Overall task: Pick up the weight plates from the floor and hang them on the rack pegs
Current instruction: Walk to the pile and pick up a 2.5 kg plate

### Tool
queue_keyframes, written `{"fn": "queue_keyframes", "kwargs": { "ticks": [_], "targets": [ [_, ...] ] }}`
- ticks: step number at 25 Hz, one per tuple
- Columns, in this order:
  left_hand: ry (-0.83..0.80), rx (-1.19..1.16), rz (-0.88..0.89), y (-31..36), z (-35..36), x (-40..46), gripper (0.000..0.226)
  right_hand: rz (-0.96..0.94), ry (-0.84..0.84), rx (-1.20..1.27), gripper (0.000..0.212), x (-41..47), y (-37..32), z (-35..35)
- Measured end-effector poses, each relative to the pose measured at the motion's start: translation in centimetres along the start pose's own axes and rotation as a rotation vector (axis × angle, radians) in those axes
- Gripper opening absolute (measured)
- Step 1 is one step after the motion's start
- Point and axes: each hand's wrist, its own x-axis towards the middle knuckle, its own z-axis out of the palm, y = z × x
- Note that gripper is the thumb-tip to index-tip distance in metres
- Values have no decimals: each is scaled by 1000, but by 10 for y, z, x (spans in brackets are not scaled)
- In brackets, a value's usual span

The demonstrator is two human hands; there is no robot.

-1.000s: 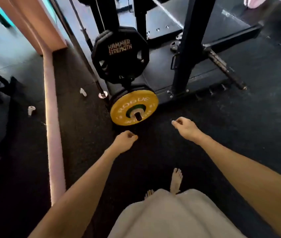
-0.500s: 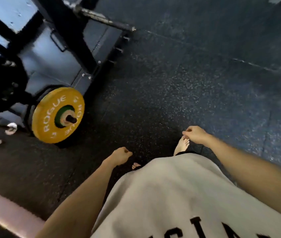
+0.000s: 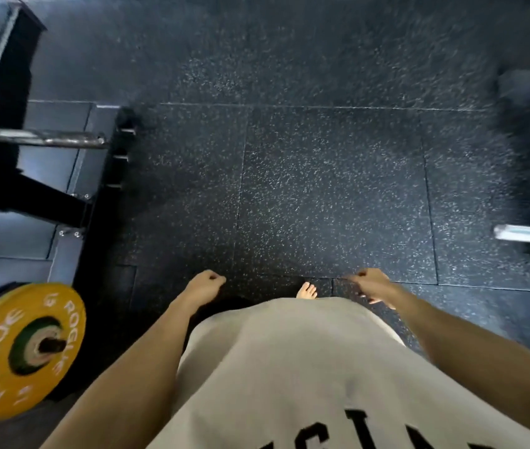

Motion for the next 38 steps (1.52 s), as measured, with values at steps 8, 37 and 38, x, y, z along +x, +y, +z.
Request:
{"fn": "queue_keyframes", "kwargs": {
  "ticks": [8,37,38],
  "targets": [
    [-41,19,-101,129,-43,87,24,35,-50,21,21,103,-85,-111],
    [164,-492,-279,644,-403,492,27,-201,-137,-394,19,563,-785,-527],
    [143,-557,-294,654,-416,507,24,-211,-151,-436,19,574,-815,-526]
  ]
}}
